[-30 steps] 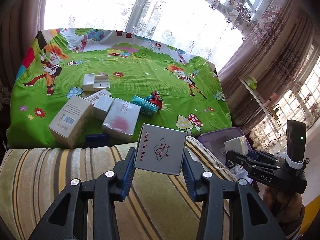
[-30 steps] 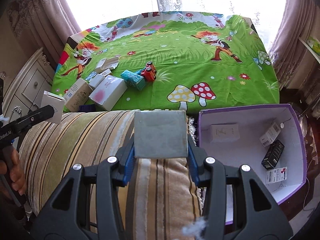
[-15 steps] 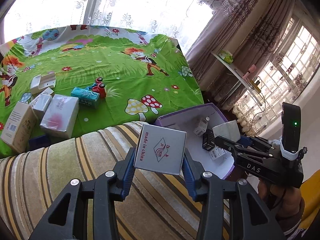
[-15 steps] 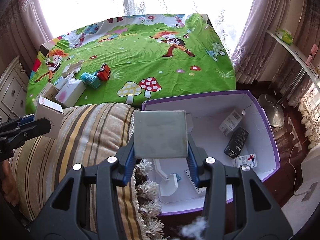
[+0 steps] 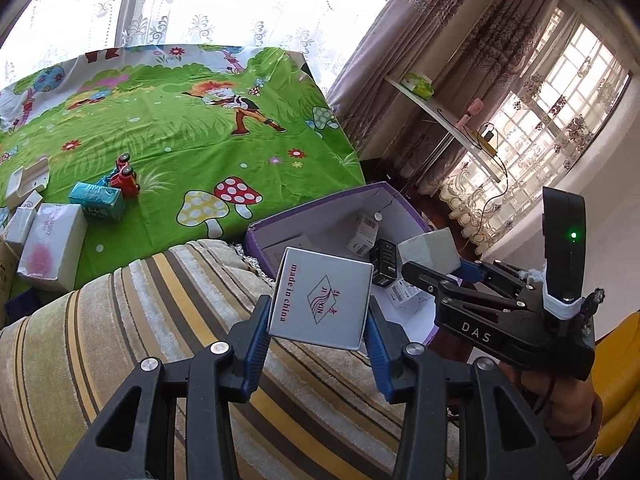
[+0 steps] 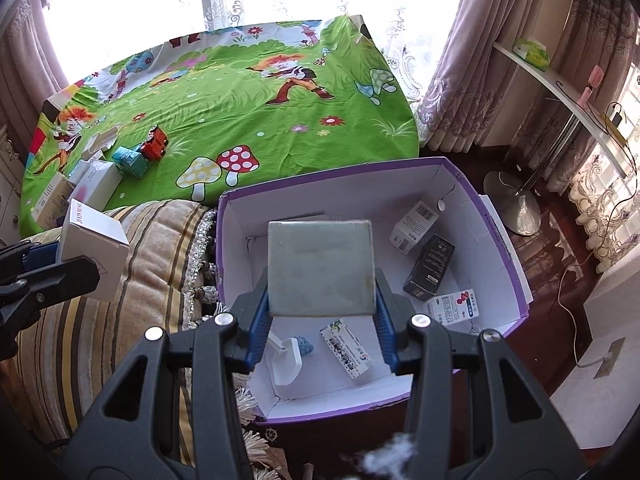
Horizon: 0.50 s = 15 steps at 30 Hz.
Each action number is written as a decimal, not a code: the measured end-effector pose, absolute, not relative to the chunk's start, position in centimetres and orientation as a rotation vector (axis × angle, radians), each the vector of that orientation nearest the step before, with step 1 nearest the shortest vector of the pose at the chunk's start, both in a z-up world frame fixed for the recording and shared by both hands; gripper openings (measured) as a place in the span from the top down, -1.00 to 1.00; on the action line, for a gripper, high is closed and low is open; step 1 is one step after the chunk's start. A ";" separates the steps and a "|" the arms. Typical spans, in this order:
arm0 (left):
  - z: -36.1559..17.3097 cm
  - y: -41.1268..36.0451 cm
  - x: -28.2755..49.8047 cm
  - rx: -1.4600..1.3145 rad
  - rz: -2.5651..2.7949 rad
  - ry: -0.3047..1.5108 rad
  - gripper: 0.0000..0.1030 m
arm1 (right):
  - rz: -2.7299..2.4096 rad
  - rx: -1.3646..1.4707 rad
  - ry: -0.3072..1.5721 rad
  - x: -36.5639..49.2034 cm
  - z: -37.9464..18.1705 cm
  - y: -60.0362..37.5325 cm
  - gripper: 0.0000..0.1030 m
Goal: Organize rigid objects
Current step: 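Carry both white boxes over the purple box and open both tools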
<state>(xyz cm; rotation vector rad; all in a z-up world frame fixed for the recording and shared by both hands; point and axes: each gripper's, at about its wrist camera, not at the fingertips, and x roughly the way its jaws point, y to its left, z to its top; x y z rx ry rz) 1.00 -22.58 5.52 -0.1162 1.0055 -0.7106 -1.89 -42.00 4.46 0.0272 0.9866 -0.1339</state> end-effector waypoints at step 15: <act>5.5 -21.3 1.0 -0.173 -0.714 1.017 -0.26 | -0.132 0.046 0.985 -1.8 4.6 -41.8 -0.43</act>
